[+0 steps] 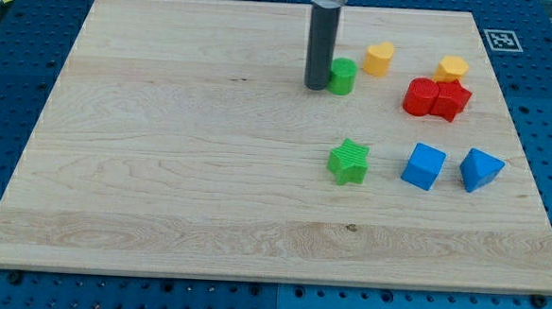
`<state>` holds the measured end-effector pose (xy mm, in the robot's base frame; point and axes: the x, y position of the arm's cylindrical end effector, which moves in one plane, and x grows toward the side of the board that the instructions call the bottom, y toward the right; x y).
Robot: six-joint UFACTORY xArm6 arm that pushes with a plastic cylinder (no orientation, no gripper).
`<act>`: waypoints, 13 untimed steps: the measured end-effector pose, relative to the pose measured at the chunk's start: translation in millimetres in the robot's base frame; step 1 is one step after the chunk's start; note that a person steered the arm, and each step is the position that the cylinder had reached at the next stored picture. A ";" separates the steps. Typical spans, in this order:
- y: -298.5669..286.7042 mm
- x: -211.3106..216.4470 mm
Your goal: Slide the red circle to the center
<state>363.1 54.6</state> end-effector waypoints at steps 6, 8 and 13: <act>30.9 64.4; -27.2 132.0; 28.8 105.2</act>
<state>468.3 83.4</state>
